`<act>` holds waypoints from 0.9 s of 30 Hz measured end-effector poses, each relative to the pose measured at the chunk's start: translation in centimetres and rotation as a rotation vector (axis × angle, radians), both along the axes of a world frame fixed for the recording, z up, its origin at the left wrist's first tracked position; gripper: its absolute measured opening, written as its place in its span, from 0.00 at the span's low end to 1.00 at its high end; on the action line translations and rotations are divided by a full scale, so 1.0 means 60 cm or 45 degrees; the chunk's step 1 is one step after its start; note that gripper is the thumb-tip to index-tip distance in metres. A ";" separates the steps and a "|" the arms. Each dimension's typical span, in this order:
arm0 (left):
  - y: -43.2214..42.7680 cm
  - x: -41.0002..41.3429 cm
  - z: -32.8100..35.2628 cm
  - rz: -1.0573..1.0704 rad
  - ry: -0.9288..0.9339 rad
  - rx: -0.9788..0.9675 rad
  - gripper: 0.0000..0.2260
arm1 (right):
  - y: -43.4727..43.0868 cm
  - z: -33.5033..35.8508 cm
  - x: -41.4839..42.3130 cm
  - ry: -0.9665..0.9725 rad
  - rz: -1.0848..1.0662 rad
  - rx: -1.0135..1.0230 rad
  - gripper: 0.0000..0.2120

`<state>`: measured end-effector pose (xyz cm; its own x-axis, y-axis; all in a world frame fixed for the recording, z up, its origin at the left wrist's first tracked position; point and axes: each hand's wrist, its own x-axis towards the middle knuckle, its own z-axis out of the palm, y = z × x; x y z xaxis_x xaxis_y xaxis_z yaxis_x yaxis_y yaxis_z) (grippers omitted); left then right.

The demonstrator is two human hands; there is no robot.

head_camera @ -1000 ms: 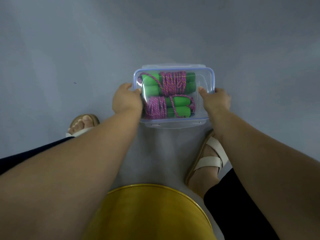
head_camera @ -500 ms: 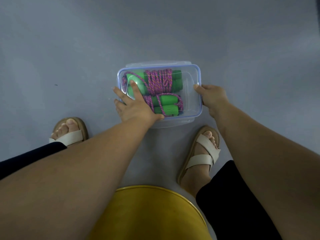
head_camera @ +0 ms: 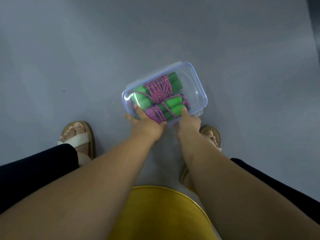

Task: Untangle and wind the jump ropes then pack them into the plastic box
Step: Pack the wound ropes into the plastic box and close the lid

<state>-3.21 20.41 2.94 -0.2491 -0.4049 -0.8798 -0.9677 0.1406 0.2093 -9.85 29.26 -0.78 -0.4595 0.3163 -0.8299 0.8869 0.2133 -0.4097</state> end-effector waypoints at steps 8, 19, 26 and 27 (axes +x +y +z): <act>-0.087 -0.049 0.008 -0.156 0.220 -0.528 0.30 | -0.008 0.022 -0.155 0.285 0.471 -0.154 0.24; -0.062 -0.046 -0.041 -0.038 0.257 -0.115 0.23 | -0.028 0.025 -0.025 0.284 0.562 0.361 0.27; -0.069 -0.046 -0.042 0.076 0.352 -0.277 0.25 | 0.004 0.020 -0.069 0.227 0.847 0.552 0.22; -0.072 -0.049 -0.039 0.102 0.358 -0.253 0.26 | -0.001 0.021 -0.070 0.209 0.852 0.556 0.21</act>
<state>-6.13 16.08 0.60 -0.4314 -0.5892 -0.6832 -0.8855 0.1316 0.4456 -14.07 29.22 0.46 -0.7707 0.2111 -0.6012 0.4508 0.8474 -0.2804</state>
